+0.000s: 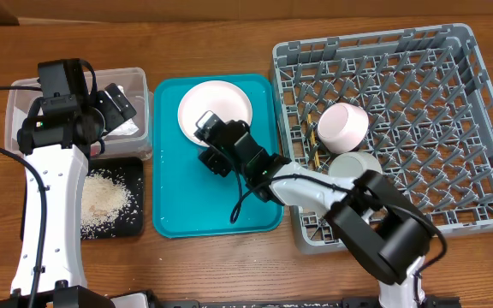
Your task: Sort waste into correct bins and load items into the dishwasher
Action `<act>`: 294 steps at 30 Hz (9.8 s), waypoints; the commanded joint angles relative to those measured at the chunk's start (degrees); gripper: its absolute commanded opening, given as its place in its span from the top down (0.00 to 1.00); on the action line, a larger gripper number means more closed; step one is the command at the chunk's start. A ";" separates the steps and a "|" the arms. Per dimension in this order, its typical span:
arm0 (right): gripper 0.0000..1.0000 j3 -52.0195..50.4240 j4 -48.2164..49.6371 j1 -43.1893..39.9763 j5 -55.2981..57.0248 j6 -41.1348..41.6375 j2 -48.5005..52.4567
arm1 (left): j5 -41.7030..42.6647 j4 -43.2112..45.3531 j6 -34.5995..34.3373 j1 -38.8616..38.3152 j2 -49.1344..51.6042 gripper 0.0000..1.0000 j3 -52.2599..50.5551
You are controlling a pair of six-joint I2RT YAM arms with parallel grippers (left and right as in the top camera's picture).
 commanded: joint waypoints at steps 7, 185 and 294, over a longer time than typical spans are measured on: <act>0.41 0.98 -0.24 -0.20 -2.40 -0.48 3.78 | -0.09 0.09 -0.55 -0.04 -0.17 0.00 1.22; 0.66 -3.30 -44.17 -13.27 -0.20 24.15 -26.99 | -0.09 0.09 -0.55 -0.04 -0.17 0.00 1.22; 0.69 -4.94 -31.34 -13.25 1.70 38.42 -21.75 | -0.09 0.09 -0.55 -0.04 -0.17 0.00 1.22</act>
